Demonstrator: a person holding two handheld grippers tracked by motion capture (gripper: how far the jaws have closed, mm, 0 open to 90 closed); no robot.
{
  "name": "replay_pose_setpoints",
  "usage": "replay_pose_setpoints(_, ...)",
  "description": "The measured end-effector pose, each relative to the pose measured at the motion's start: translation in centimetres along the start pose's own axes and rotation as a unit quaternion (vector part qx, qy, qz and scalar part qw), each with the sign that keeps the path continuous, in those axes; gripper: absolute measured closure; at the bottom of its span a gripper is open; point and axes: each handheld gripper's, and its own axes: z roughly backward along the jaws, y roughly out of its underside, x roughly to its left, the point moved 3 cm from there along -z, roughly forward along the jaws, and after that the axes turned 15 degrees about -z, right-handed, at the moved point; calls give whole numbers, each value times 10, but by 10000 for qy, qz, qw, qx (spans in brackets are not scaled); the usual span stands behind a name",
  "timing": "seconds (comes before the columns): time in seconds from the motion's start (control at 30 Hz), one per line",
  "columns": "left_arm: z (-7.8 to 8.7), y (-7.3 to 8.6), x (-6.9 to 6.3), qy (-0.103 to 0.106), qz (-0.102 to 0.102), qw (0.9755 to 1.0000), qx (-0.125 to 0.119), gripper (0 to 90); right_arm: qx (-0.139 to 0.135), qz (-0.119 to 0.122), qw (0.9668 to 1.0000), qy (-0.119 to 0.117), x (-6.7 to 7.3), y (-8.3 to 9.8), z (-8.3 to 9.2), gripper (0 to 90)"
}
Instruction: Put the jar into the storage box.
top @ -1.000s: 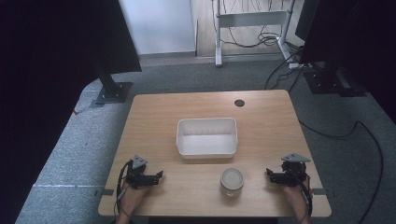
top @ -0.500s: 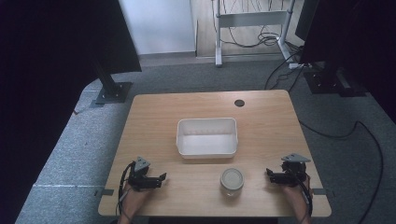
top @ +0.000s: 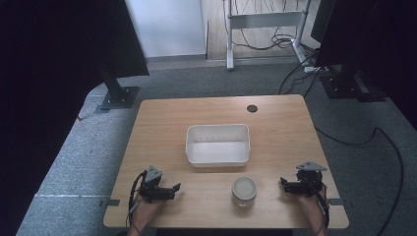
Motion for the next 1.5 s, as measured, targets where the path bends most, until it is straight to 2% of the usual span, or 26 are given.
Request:
replay_pose_setpoints(0.67, -6, -25, -28, 383, -327, 9985, -230, 62, 0, -1, 10000, -1, 0, 0, 0, 44)
replay_pose_setpoints(0.87, -9, -35, -42, 572, -481, 9967, -300, 61, 1, 0, 10000, -1, 0, 0, 0, 43)
replay_pose_setpoints(1.13, -14, -45, -53, 753, -590, 9948, -360, 45, 1, 0, 10000, -1, 0, 0, 0, 44)
replay_pose_setpoints(1.17, -15, -48, -57, 806, -633, 9940, -394, 45, 0, 0, 10000, -1, 0, 0, 0, 44)
replay_pose_setpoints(1.5, -21, -60, -73, 971, -817, 9909, -438, 36, 2, 1, 10000, -2, 0, 0, 0, 43)
